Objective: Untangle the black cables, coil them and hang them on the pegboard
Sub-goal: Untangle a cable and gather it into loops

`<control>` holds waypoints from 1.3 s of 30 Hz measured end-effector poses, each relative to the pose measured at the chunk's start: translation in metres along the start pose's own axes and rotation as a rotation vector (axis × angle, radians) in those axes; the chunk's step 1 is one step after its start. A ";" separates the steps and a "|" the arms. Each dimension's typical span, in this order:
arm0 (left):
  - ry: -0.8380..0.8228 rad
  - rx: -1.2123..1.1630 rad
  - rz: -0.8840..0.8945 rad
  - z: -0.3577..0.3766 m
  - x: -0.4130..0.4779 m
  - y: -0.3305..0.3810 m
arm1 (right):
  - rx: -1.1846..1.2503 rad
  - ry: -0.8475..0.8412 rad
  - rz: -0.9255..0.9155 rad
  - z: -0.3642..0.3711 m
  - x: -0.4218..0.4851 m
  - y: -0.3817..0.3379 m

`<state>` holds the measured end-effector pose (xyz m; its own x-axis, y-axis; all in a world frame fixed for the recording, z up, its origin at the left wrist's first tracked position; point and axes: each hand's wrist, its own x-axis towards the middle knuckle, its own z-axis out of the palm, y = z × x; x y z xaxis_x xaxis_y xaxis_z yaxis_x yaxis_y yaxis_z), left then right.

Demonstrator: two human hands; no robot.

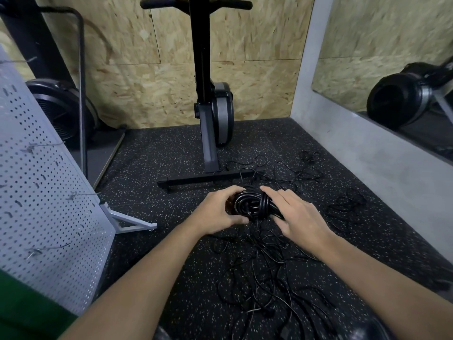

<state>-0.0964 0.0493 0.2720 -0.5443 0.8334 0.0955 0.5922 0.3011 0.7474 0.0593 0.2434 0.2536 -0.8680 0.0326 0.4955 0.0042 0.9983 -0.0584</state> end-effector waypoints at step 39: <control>0.040 0.222 0.061 0.019 -0.002 -0.007 | 0.317 -0.231 0.203 0.005 0.002 0.007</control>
<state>-0.0884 0.0546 0.2544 -0.5236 0.8358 0.1654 0.7388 0.3487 0.5768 0.0551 0.2506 0.2504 -0.9537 0.1792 0.2417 0.0651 0.9072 -0.4157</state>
